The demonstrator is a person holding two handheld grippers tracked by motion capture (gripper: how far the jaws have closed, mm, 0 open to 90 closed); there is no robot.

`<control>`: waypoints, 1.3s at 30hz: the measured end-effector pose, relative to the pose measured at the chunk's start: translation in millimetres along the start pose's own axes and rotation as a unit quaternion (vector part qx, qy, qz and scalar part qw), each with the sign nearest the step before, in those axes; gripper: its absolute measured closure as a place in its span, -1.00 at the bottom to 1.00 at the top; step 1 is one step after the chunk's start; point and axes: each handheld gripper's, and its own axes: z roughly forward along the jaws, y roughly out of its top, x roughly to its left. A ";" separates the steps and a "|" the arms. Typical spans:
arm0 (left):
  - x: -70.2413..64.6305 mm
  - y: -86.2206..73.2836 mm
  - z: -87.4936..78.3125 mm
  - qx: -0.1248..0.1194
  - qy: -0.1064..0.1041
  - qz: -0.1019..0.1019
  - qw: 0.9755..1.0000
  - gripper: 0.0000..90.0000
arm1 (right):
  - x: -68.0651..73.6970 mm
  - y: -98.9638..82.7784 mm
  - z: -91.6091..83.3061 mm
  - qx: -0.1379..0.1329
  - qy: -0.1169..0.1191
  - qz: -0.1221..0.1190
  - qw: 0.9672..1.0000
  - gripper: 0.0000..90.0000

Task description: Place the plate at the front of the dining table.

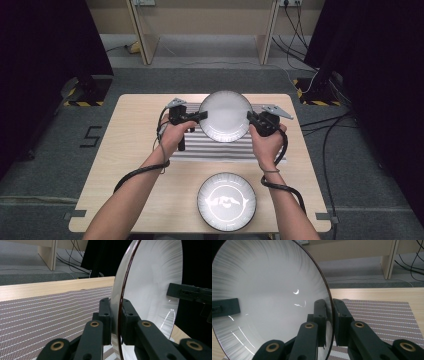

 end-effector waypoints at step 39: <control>16.5 2.3 32.5 0.014 0.009 -0.024 1.000 0.79 | -17.1 -1.4 29.7 0.015 -0.019 0.024 0.999 0.82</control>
